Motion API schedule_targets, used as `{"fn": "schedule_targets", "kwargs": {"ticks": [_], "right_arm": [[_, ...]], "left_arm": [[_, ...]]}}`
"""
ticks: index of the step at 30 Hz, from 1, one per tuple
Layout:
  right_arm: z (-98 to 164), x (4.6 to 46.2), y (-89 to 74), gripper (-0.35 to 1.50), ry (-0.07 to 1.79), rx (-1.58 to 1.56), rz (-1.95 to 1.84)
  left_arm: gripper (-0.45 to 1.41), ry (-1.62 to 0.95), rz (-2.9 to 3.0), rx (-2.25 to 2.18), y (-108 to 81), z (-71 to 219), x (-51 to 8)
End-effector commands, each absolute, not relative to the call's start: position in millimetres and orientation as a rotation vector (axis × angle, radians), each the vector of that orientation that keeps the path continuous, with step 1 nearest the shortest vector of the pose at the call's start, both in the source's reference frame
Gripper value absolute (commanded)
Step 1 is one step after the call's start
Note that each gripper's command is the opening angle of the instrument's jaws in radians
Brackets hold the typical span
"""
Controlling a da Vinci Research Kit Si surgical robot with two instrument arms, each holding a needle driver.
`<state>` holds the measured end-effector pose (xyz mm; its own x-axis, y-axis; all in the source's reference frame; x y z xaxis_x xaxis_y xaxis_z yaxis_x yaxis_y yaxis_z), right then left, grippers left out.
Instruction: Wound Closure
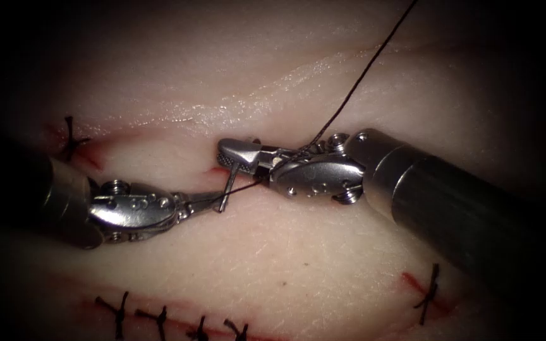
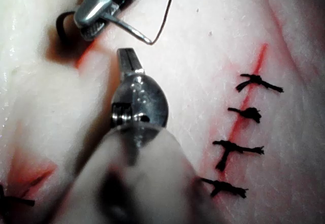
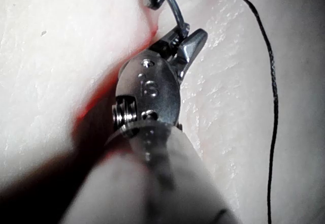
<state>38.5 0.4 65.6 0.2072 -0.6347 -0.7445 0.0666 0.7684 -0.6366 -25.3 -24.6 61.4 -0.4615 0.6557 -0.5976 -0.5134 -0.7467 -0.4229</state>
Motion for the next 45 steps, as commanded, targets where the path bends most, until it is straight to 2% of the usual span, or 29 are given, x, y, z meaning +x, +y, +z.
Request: {"fn": "schedule_targets", "kwargs": {"ticks": [1,24,37,45], "right_arm": [[66.8,39.2,-0.1,-0.35,1.281,-0.525,-0.516],[68.9,37.2,-1.0,-0.35,1.213,-0.422,-0.422],[62.4,40.3,3.9,-0.35,1.233,-0.563,-0.409],[58.4,40.2,7.2,-0.35,1.231,-0.639,-0.415]], "left_arm": [[-0.45,-0.241,2.209,-1.005,-25.5,62.1,-25.4],[-0.45,-0.238,2.211,-0.999,-25.6,62.0,-25.5],[-0.45,-0.257,2.216,-1.008,-25.6,62.0,-27.2],[-0.45,-0.255,2.223,-1.012,-25.4,62.2,-27.1]]}}
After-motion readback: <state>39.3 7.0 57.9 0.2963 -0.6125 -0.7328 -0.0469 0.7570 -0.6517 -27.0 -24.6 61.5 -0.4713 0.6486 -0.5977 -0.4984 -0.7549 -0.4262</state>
